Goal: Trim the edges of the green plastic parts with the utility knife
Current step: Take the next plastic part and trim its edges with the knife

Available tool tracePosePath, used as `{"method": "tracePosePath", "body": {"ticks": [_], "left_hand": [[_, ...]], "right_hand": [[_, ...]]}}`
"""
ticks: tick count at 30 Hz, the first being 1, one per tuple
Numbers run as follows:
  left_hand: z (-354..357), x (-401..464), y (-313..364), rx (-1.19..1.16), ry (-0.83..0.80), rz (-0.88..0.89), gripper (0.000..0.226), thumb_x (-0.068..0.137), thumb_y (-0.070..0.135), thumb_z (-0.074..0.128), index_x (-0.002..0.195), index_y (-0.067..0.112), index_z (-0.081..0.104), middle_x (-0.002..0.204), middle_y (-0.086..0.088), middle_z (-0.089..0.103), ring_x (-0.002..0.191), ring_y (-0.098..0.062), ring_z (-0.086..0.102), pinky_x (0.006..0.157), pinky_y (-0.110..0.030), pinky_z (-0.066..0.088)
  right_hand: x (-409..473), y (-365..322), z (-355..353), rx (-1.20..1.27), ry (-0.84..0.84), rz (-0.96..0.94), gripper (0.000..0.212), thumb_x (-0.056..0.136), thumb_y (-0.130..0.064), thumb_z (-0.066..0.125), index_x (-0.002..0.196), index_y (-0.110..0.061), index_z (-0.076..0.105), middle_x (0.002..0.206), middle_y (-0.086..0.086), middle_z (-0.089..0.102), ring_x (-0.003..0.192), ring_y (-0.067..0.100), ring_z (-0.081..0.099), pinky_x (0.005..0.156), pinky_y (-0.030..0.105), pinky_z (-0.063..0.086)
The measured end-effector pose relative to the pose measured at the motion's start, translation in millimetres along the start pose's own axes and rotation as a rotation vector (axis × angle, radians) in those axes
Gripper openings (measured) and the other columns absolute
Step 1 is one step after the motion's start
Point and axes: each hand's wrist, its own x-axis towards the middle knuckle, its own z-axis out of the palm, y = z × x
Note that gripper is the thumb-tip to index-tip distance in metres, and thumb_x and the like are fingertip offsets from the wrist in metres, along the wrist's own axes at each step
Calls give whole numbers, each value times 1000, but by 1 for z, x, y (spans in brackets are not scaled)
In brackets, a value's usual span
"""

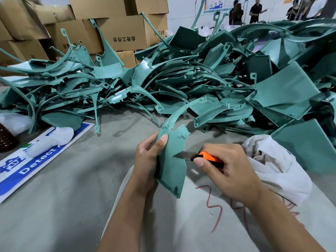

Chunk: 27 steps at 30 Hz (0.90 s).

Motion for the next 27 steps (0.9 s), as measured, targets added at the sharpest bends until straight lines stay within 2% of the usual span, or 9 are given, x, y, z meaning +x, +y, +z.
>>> {"method": "tracePosePath", "body": {"ticks": [5, 8, 11, 13, 15, 17, 21, 24, 27], "left_hand": [[-4, 0, -3, 6, -73, -15, 30, 97, 23, 62, 116, 2, 72, 83, -6, 74, 61, -12, 66, 54, -19, 50], [-6, 1, -5, 56, -151, 5, 33, 96, 27, 65, 119, 5, 71, 83, -1, 74, 62, -8, 65, 55, -16, 49], [-1, -1, -5, 90, -225, 26, 42, 93, 34, 69, 125, 6, 70, 96, -5, 76, 73, -9, 68, 63, -16, 51], [4, -2, -4, 135, -182, 69, 32, 95, 33, 64, 114, 10, 74, 94, -2, 75, 76, -7, 66, 66, -15, 50], [7, -3, -5, 184, -116, 98, 25, 100, 33, 58, 94, 13, 72, 76, 10, 68, 64, -1, 57, 59, -12, 45], [11, -4, -4, 197, -46, 93, 36, 100, 36, 56, 88, 3, 62, 65, 10, 56, 56, -3, 46, 53, -15, 40], [12, -6, -4, 189, 18, 131, 68, 91, 53, 59, 96, -14, 52, 75, -10, 54, 68, -19, 46, 58, -28, 40], [12, -4, -3, 174, -22, 143, 56, 93, 52, 57, 91, -4, 61, 73, -2, 61, 66, -14, 51, 59, -23, 44], [11, -4, -4, 185, -88, 130, 38, 99, 47, 53, 84, 16, 69, 71, 6, 65, 62, -7, 56, 58, -18, 47]], "right_hand": [[-1, 1, 0, -143, 146, 68, 43, 103, -43, 60, 70, -17, 51, 60, -10, 41, 56, 13, 44, 53, 41, 39], [0, 2, -2, -221, 234, 130, 41, 103, -41, 60, 70, -20, 48, 58, -11, 42, 54, 10, 44, 52, 35, 38], [3, 3, -5, -257, 259, 194, 39, 102, -41, 60, 70, -30, 42, 56, -15, 40, 51, 4, 41, 52, 20, 31], [3, 2, -6, -182, 274, 181, 39, 103, -37, 58, 69, -29, 42, 55, -14, 38, 51, 6, 40, 52, 16, 28], [2, 1, -5, -91, 248, 158, 41, 106, -36, 56, 69, -22, 45, 57, -10, 42, 52, 10, 42, 51, 24, 31], [0, -1, -2, -23, 197, 134, 43, 107, -37, 51, 70, -15, 49, 59, -6, 45, 53, 14, 45, 52, 31, 34], [-3, -7, 6, 77, 131, 87, 40, 108, -36, 50, 72, -18, 47, 61, -9, 41, 54, 12, 44, 54, 26, 31], [-2, -9, 8, 94, 103, 77, 37, 108, -36, 51, 73, -25, 47, 61, -14, 42, 54, 9, 44, 55, 23, 30], [-1, -8, 7, 114, 112, 97, 38, 108, -35, 51, 73, -19, 51, 61, -10, 45, 54, 12, 47, 55, 24, 31]]}}
